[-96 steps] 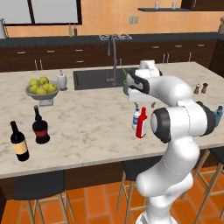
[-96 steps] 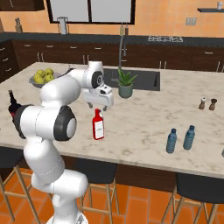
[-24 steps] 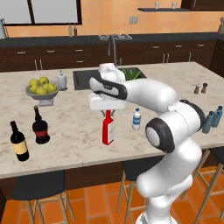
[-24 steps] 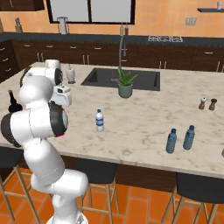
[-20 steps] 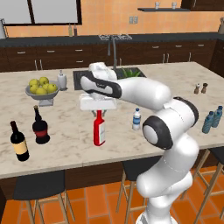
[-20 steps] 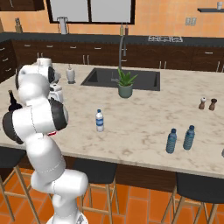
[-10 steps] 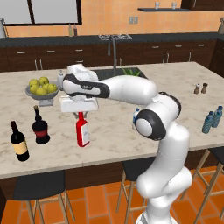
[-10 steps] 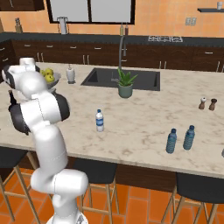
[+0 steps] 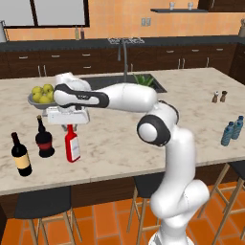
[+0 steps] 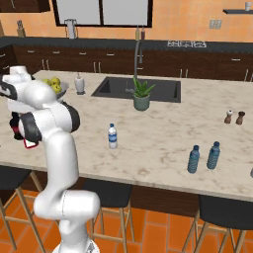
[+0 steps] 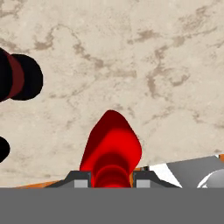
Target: Move the plastic bottles in the middle to the plastics group, and the glass bottles in the middle to the glass group.
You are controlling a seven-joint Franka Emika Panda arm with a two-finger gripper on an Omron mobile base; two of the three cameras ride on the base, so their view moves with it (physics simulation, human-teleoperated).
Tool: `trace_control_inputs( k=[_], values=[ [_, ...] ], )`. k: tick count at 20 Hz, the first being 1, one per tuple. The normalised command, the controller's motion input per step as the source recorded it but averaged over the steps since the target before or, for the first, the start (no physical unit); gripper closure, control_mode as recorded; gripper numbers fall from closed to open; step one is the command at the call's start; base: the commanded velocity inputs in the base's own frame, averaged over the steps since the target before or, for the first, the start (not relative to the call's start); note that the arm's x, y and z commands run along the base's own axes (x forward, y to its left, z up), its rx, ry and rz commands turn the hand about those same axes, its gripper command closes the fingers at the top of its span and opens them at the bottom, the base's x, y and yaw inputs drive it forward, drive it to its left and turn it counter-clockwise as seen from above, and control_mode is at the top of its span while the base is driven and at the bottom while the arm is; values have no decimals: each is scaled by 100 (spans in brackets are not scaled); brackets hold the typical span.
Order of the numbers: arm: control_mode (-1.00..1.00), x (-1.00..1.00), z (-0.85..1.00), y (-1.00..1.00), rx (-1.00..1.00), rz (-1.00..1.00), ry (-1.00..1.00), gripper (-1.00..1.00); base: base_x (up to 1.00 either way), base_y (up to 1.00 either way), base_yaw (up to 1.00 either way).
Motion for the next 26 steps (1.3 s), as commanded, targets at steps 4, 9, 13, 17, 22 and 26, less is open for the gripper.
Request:
trace_control_inputs(
  k=[4, 9, 13, 17, 22, 26],
  values=[
    [-100, 15, -11, 50, 0, 0, 1, 100, 0, 0, 0],
    [-100, 21, -30, 10, 0, 0, 0, 100, 0, 0, 0],
    [-100, 14, -30, 2, 0, 0, 0, 100, 0, 0, 0],
    [-100, 4, -25, 5, 0, 0, 0, 100, 0, 0, 0],
    [-100, 0, -5, 0, 0, 0, 0, -100, 0, 0, 0],
    [-100, 0, 0, 0, 0, 0, 0, -100, 0, 0, 0]
  ],
)
